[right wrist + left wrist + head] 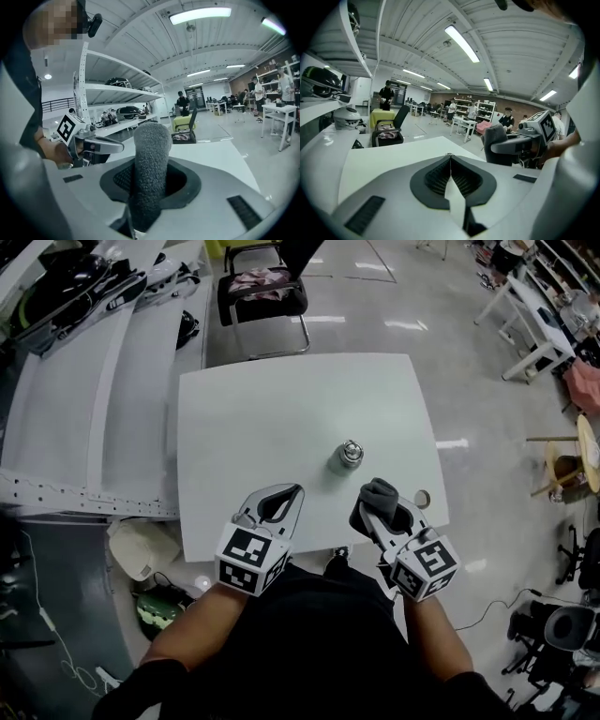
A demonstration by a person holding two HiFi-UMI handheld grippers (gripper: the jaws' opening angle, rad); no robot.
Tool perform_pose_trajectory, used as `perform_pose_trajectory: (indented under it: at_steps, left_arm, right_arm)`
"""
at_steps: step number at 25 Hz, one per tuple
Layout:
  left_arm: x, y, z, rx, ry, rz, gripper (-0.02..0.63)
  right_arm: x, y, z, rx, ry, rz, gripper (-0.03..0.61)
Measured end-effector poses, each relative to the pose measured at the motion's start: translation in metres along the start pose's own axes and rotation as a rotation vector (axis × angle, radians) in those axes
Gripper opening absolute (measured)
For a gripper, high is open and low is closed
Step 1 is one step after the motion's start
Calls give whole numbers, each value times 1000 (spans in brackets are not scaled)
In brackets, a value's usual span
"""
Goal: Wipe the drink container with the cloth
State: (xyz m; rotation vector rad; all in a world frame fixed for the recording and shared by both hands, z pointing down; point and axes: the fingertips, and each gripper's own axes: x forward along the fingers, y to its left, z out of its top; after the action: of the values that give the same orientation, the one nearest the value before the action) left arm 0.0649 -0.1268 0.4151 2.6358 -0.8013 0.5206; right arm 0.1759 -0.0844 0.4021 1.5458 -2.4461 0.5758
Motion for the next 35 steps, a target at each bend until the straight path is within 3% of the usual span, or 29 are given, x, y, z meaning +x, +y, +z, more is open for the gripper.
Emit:
perform_pose_trajectory:
  at_steps: [13,19,25,35]
  left_arm:
    - [38,-10,15,-49,0,207,17]
    - [38,-9,14,-75,-6,270,17]
    - [33,-7,6,-86,4,280,17]
    - [20,4,-5,-69,25,210,17]
  right_arm:
    - [21,-71,8,-115,72,161,117]
    - [48,-75,8,-387,164,191,117]
    - [83,-77,1,-649,276,176,117]
    - [123,-71,1,-844,397,119,117]
